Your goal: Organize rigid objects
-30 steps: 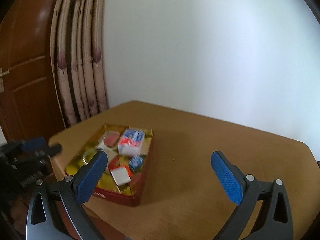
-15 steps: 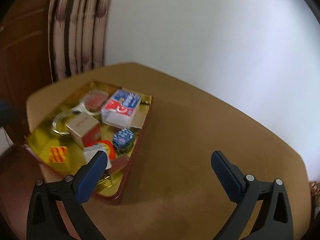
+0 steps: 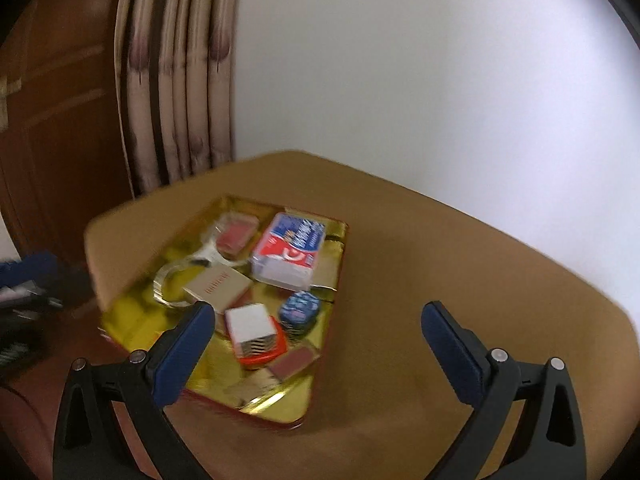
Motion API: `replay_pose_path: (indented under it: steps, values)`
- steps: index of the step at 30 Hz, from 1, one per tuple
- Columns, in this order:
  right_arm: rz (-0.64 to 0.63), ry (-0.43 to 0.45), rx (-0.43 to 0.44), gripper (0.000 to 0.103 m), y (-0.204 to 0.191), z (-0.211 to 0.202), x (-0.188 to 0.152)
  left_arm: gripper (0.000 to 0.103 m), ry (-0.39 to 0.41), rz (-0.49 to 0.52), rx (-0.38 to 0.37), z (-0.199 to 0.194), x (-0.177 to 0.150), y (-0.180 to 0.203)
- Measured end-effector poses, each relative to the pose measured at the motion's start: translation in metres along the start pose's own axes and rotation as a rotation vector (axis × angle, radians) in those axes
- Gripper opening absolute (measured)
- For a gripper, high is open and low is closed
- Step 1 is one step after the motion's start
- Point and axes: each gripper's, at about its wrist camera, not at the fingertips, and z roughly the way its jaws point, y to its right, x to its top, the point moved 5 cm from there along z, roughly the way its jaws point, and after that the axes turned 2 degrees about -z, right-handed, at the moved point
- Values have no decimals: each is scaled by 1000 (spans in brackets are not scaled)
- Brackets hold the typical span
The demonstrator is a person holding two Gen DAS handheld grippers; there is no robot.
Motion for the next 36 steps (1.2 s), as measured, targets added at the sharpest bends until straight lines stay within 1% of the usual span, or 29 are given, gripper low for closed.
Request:
replay_pose_path:
  steps: [3,6,10,13,15,18,25,26,27,29,36]
  values:
    - [52,39,9,102,-4,-14,-1,54,25,17,4,-8,1,5]
    - [62,78,-26,102,-8,-28,1,54,61,47,27,-17,2,11]
    - [117,111,-33,102,1,-43,4,54,122,77,15,-34,3,20]
    - [135,123,-48,102,8,-53,5,55,141,94,-1,-41,4,26]
    - [139,133,-49,102,10,-60,6,56,144,93,-18,-44,4,28]
    - [129,144,-59,102,11,-67,6,58,146,93,-21,-46,4,29]
    - [116,166,-53,102,7,-79,7,60,120,72,-43,-43,4,28]
    - [113,169,-54,102,7,-79,8,64,111,65,-48,-41,4,27]
    - [112,171,-52,102,6,-80,8,71,97,55,-57,-39,4,25]
    - [113,170,-45,102,6,-80,9,77,88,36,-66,-38,3,22]
    - [110,166,-32,102,4,-79,9,77,94,3,-39,-37,4,13]
